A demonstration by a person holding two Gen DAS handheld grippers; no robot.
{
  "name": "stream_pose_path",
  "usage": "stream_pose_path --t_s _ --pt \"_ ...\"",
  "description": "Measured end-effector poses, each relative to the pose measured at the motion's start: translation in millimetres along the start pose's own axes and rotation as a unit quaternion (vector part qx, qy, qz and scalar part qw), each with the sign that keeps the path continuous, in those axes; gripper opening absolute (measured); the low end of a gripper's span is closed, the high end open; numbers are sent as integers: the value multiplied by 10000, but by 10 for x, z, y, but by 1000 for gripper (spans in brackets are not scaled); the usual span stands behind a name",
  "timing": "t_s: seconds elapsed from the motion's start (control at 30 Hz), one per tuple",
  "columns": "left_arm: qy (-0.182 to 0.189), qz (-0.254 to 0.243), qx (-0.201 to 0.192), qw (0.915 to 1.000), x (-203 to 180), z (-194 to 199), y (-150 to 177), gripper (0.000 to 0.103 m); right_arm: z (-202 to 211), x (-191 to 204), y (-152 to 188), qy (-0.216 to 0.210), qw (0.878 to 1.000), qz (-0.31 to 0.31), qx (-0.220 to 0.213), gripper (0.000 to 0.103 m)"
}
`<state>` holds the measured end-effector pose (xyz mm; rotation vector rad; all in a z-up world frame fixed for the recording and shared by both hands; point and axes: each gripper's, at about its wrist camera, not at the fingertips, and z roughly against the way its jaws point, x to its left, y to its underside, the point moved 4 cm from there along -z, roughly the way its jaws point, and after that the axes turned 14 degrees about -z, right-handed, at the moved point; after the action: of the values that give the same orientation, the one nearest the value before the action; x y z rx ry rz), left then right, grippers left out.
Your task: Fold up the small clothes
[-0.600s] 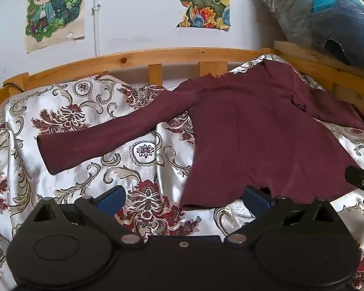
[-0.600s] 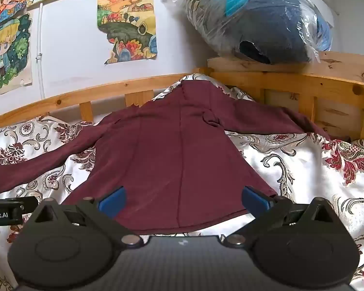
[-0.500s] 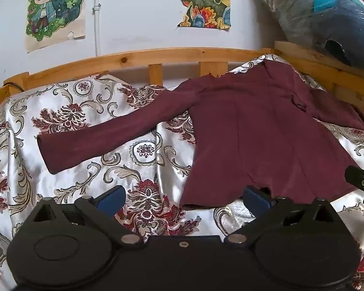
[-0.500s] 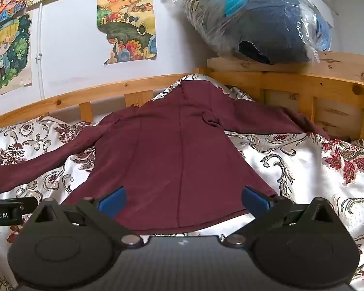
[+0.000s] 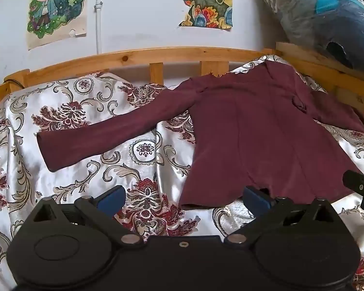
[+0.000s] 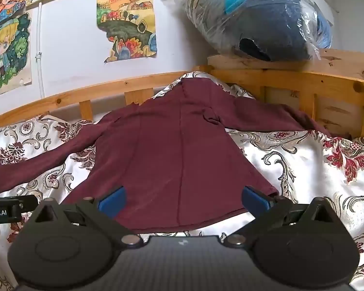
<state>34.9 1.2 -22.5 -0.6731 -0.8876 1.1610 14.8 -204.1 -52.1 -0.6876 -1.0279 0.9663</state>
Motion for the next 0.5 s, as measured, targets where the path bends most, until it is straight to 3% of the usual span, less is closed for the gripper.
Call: stream_pose_path --t_s 0.5 --pt "-6 56 36 10000 4 7 -11 102 -23 40 32 34 10000 -10 32 103"
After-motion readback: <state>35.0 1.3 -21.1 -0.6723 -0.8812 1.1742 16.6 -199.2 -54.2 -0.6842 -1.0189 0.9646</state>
